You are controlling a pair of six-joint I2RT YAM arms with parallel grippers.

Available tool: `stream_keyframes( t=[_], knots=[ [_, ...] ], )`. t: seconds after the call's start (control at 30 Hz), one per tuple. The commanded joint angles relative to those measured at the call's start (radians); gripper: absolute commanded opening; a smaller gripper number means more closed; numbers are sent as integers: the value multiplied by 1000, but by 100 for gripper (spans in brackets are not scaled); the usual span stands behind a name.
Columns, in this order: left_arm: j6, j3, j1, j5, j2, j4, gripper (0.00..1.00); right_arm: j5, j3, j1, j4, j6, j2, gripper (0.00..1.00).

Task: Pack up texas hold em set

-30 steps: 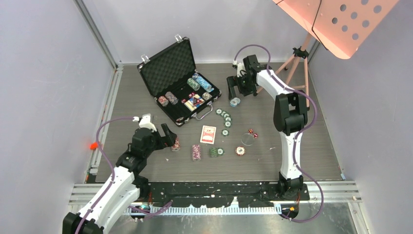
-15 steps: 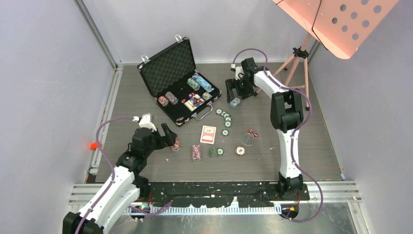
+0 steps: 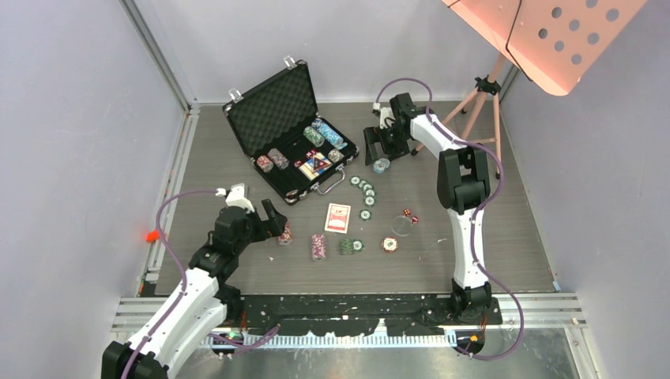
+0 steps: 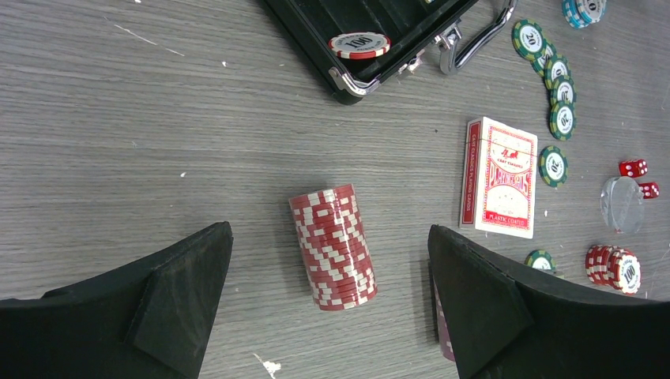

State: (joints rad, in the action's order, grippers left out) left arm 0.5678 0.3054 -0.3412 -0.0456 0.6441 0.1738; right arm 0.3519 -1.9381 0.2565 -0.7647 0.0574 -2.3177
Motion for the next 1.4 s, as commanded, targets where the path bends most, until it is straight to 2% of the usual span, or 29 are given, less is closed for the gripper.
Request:
stream_keyframes(
  t=[0.0, 0.23, 0.63, 0.9, 1.37],
  knots=[
    [-11, 4, -4, -17, -5, -47, 98, 13, -34, 25, -16, 3, -17, 100],
    [-10, 1, -4, -17, -10, -46, 98, -43, -35, 45, -45, 28, -5, 94],
    [-7, 2, -4, -22, -11, -42, 98, -216, -28, 65, -63, 42, 3, 93],
    [-5, 1, -4, -23, -14, -41, 98, -316, -3, 82, -63, 27, 9, 88],
    [-4, 0, -4, -27, -16, -41, 98, -301, 25, 116, -42, 18, 23, 65]
  ],
)
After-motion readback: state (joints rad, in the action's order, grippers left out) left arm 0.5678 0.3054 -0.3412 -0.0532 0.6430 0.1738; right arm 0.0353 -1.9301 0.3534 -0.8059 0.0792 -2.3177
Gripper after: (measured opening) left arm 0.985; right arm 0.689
